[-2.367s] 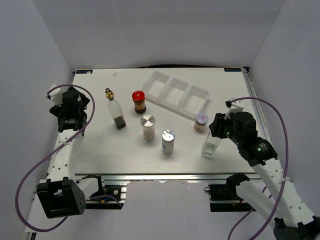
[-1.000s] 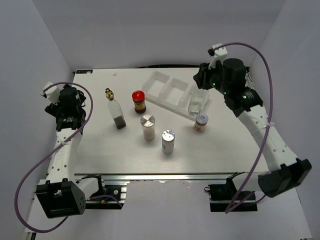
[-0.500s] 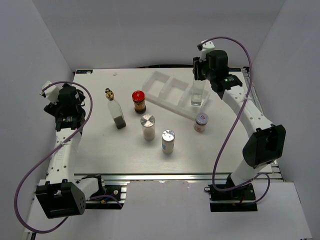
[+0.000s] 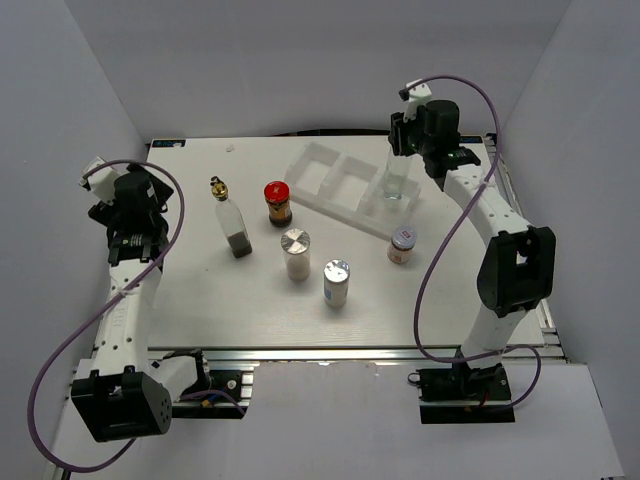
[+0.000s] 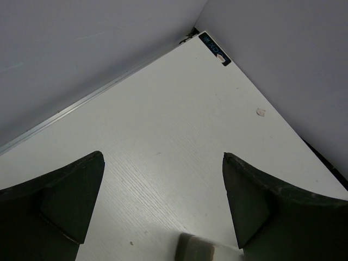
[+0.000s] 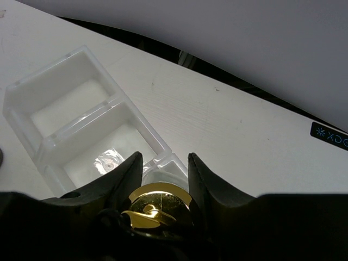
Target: Organize the condiment bottles
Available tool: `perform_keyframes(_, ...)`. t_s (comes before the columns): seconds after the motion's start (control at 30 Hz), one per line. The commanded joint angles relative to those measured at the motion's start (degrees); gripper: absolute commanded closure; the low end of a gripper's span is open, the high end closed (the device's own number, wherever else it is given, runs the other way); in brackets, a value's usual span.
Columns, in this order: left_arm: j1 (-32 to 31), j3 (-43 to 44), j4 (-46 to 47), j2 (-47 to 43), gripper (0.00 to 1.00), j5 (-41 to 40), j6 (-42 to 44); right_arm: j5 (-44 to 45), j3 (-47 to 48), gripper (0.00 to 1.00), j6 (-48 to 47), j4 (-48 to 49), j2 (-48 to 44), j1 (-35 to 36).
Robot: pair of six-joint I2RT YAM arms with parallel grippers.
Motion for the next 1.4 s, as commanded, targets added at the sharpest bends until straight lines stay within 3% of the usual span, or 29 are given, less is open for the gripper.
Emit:
perform_keyframes(0.0,0.04,2.76,1.82,-2.74,0.02,4.98,0.77,-0.94,3.35,1.0,-0.67,11.76,-0.51,-1.01)
perform_keyframes(0.23,-0.04,1.71,3.31,-6.52,0.02,9.37,1.38,2.93,-4.81,1.0,-0.49,22.4,-0.5,-1.18)
perform_keyframes(0.37,0.05,0.48,5.67,-8.72,0.02,17.1,3.14,4.08,-8.16,1.0,0.04,24.51,-1.46,-1.18)
perform_keyframes(0.43,0.04,-0.4,6.82,-9.16,0.02,23.42,4.46,3.99,-9.39,0.89,1.0,24.78,-2.17,-1.18)
perform_keyframes(0.47,-0.04,-0.67,8.22,-9.42,0.02,25.44,4.63,3.99,-10.52,0.74,1.18,25.04,-3.04,-1.18)
perform_keyframes(0.57,0.05,-1.28,11.29,-9.42,0.02,35.01,5.34,4.07,-12.37,0.51,2.06,25.04,-4.62,-1.1)
perform_keyframes(0.63,0.05,-1.11,13.23,-9.25,0.02,41.5,5.86,3.99,-12.91,0.4,2.67,24.69,-5.16,-1.18)
perform_keyframes(0.73,-0.04,-0.58,14.9,-8.46,0.02,44.97,6.13,5.83,-12.91,0.12,3.72,23.37,-5.77,-1.1)
perform_keyframes(1.03,-3.11,1.97,12.63,-3.36,0.02,48.32,14.29,9.43,-9.22,0.11,6.36,17.75,-6.83,-1.1)
perform_keyframes(1.23,-13.99,2.23,6.22,-1.87,0.02,35.94,23.88,11.63,-8.78,0.11,5.75,15.2,-10.51,-1.18)
perform_keyframes(1.37,-15.6,2.67,3.49,1.28,0.02,27.58,24.85,11.81,-7.81,0.1,5.49,13.27,-12.8,-1.1)
